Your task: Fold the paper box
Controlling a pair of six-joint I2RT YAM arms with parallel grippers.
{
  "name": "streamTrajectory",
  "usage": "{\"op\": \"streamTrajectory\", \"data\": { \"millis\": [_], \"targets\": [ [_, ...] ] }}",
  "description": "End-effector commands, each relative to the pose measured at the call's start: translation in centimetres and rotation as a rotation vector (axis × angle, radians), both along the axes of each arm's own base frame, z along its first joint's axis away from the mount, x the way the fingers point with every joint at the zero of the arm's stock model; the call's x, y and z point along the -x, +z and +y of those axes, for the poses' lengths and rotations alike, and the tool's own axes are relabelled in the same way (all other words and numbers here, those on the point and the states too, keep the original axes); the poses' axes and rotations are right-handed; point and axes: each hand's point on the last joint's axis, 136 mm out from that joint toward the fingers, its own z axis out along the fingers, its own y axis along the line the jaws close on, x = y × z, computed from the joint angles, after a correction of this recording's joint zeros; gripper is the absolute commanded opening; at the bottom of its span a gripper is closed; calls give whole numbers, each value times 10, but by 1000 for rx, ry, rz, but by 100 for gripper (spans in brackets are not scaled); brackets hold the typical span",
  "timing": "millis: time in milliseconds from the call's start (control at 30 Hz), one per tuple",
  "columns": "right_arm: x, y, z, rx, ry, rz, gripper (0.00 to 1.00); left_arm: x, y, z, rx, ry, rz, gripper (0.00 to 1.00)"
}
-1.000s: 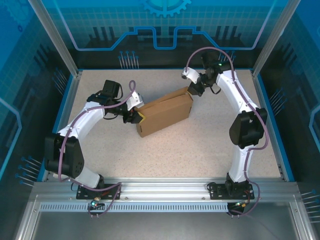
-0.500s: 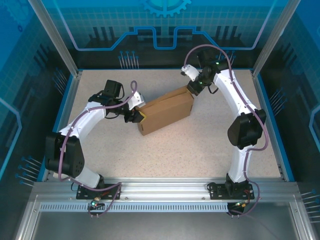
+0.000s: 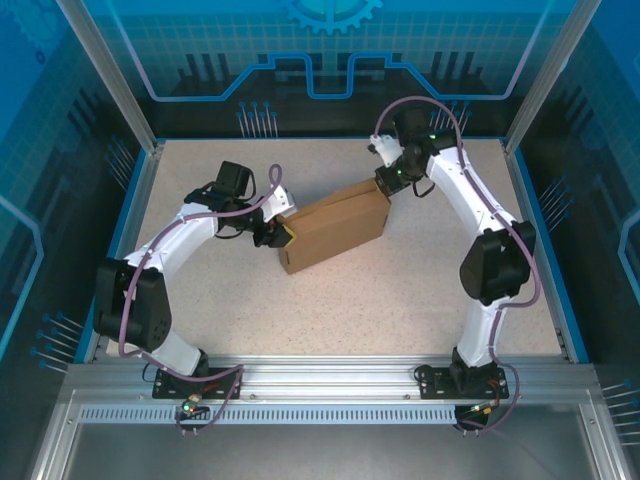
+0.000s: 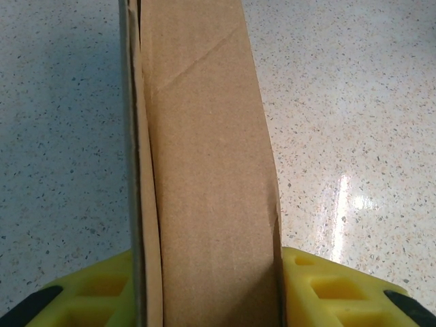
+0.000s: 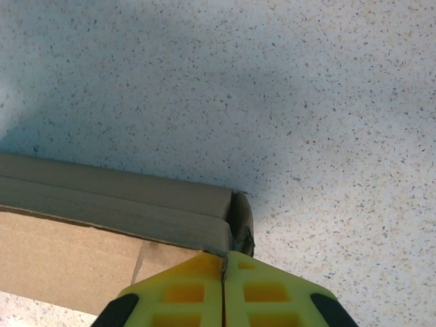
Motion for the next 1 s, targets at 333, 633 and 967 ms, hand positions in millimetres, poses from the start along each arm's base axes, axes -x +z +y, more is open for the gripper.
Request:
{"op": "streamTrajectory", "data": {
  "millis": [333,633,967],
  "targets": [
    [27,-20,8,-29,18,-19,7,-15,-5,2,-24,59,-22,40],
    [35,-33,3,-8,74,-73,7,-17,0,3,-20,79,-40,43],
    [39,-44,5,-49,61,-136,6,-19,21,-2,46,97,-76,52]
  ]
}}
